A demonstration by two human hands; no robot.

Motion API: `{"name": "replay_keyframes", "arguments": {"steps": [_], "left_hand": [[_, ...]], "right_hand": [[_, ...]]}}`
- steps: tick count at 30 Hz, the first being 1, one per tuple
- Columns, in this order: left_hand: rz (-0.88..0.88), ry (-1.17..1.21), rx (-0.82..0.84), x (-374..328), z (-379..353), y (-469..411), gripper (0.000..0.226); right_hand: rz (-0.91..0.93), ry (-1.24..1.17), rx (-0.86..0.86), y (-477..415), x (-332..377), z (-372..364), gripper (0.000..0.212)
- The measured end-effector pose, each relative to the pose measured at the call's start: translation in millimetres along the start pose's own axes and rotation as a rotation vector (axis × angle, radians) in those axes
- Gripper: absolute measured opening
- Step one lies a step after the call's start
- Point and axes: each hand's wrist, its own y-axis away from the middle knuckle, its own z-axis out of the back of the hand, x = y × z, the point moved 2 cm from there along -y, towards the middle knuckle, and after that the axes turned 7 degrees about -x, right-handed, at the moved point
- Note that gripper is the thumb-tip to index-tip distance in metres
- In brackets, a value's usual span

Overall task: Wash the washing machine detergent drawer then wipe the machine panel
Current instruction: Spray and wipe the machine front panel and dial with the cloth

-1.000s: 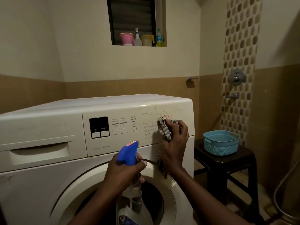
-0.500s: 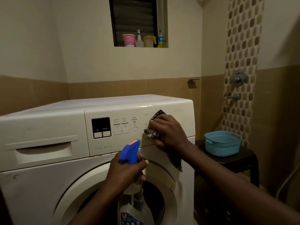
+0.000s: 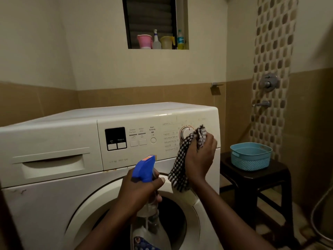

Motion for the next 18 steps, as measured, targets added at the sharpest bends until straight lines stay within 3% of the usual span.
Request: {"name": "replay_keyframes", "arguments": {"steps": [7,10,12,14,18], "left_hand": [[0.008,0.020,-0.013,1.6,1.6,1.4,0.019],[0.007,0.024,-0.014,2.2,2.6,0.6,0.018],[-0.005,0.017,-0.016,2.0,4.0,-0.4,0.018],[-0.021,0.018,-0.015,1.6,5.9,-2.3,0.018],[-0.026,0.045,-0.006,1.9,9.0,-7.0,0.017]], "right_hand": [[-0.482,-0.201,-0.089,9.3,11.9,-10.1,0.036],[-0.556,-0.242,-0.089,-0.3,19.5,-14.0,0.036],[-0.432,-0.202,-0.093,2.2,23.6,-13.6,0.036],[-0.160,-0.117,-0.090,6.5,23.6,-10.8,0.036],[0.314,0.053,0.084,1.3,10.3,-6.2,0.050]]}}
